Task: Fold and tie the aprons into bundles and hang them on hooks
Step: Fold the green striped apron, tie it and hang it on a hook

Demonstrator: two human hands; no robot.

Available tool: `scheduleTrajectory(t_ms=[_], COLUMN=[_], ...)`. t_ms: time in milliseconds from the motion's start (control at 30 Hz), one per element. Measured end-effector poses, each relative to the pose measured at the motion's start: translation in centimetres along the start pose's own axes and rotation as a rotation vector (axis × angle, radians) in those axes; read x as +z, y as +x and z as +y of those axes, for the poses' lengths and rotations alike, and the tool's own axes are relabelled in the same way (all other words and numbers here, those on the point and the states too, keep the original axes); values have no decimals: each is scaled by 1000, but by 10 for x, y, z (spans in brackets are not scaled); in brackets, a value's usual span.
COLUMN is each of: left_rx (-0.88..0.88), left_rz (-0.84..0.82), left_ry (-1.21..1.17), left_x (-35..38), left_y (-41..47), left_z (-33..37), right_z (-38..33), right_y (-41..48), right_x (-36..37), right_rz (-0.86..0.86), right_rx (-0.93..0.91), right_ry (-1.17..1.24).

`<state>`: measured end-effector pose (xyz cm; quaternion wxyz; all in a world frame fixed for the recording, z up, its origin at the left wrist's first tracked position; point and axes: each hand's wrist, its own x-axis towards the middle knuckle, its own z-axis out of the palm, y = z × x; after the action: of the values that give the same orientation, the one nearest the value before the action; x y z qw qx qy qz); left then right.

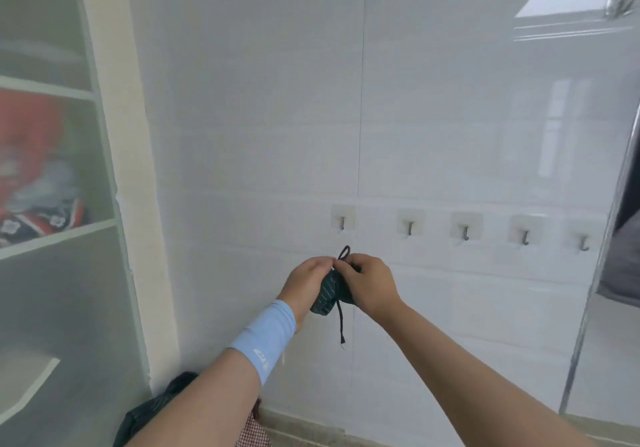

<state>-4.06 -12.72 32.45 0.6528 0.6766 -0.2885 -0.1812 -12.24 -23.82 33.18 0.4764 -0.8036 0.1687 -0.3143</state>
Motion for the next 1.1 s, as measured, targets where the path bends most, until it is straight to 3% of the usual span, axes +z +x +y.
scheduleTrajectory(t_ms=[167, 567, 867, 1100], left_rx=[81, -152, -188, 131], left_rz=[36, 111, 57, -7], left_ry=[57, -248, -58, 429], left_x=[4, 3, -1, -4], left_y=[43, 116, 125, 105], left_z=[24, 17, 1, -22], right_z=[-8, 0, 20, 38], right_y=[46, 112, 115, 95], right_x=[-8, 7, 24, 25], right_rz=[45, 221, 273, 279], right_rx=[-45, 41, 148, 108], right_ry=[-151, -272, -346, -304])
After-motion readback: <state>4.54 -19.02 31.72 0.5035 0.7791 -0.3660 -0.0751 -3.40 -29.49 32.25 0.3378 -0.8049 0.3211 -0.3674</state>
